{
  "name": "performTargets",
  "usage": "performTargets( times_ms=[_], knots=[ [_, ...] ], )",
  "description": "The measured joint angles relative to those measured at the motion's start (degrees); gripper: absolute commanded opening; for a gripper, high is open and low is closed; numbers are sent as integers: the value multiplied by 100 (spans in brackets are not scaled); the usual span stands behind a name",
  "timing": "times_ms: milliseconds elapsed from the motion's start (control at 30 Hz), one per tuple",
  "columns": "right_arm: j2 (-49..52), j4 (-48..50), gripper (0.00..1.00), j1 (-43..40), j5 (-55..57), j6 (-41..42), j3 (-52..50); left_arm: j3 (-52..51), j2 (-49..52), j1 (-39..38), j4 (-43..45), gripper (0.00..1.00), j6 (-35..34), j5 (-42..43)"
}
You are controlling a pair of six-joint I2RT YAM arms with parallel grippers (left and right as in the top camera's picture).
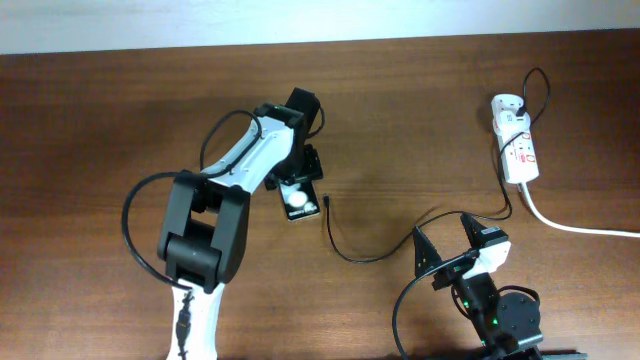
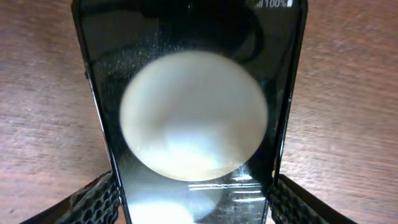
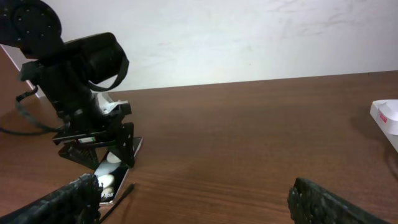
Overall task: Plug charger to phone and switch on socket
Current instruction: 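Carry the phone rightward toward the cable end with the left gripper, then rotate the held phone upright, bottom edge down, with the left gripper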
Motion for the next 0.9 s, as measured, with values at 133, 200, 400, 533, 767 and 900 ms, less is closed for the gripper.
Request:
performTargets(
  times_ms=[133,200,400,533,767,900],
  knots=[
    [0,0,99,0,2,2,0,704,214,2,-935,27,2,-20],
    [0,0,99,0,0,-2,0,1073,214,2,-1222,24,2,-17],
    [0,0,99,0,2,0,0,1458,214,2,-1681,88,109,387],
    [0,0,99,0,2,-2,0,1458,214,-2,-1593,99,162,424],
    [0,0,99,0,2,0,0,850,221,-308,-619,99,146,55],
    [0,0,99,0,2,0,0,258,197,-293,-9,99,-72,-39]
  ],
)
